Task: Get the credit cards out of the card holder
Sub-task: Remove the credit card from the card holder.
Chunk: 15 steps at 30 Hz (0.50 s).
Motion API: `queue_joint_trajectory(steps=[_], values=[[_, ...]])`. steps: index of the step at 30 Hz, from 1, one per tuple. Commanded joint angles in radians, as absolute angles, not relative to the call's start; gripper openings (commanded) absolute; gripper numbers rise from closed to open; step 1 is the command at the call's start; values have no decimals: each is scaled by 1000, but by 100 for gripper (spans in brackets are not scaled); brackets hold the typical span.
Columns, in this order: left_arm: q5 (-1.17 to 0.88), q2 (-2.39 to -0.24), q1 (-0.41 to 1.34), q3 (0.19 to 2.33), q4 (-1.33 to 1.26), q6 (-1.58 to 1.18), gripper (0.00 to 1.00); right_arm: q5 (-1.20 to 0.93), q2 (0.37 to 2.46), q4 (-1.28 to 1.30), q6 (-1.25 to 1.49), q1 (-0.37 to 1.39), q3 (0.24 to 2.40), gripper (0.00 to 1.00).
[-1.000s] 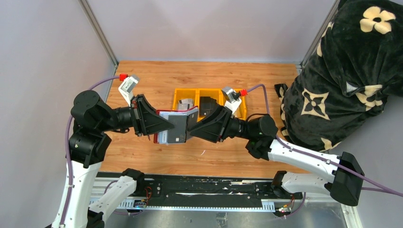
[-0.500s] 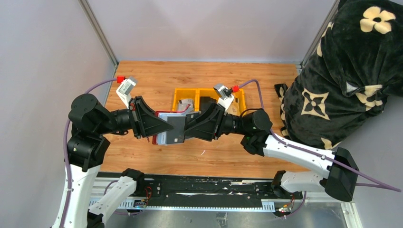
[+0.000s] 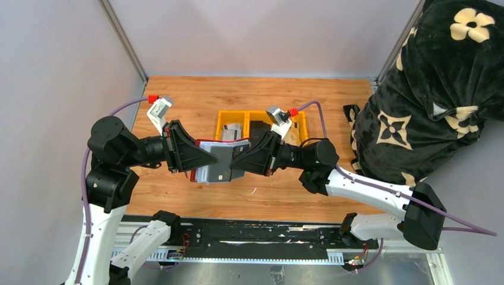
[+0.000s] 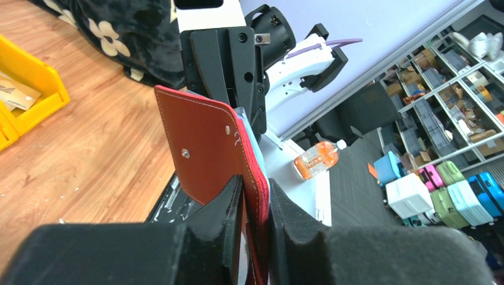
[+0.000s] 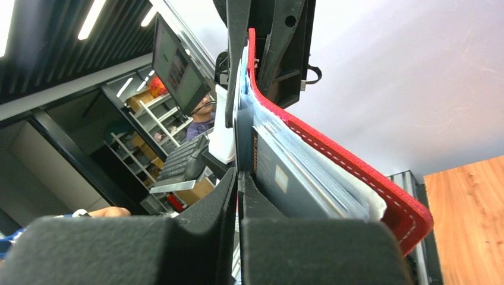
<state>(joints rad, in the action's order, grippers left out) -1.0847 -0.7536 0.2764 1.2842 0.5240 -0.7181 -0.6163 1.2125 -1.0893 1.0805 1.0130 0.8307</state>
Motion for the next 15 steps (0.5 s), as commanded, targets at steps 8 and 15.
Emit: queue_joint_trajectory(steps=[8,15], values=[[-1174,-748,278,1274,410,-821,25,-547,1199,-1268,1163,971,750,0],[-1191,-744,278,1273,370,-854,13,-543,1175,-1277,1163,968,726,0]])
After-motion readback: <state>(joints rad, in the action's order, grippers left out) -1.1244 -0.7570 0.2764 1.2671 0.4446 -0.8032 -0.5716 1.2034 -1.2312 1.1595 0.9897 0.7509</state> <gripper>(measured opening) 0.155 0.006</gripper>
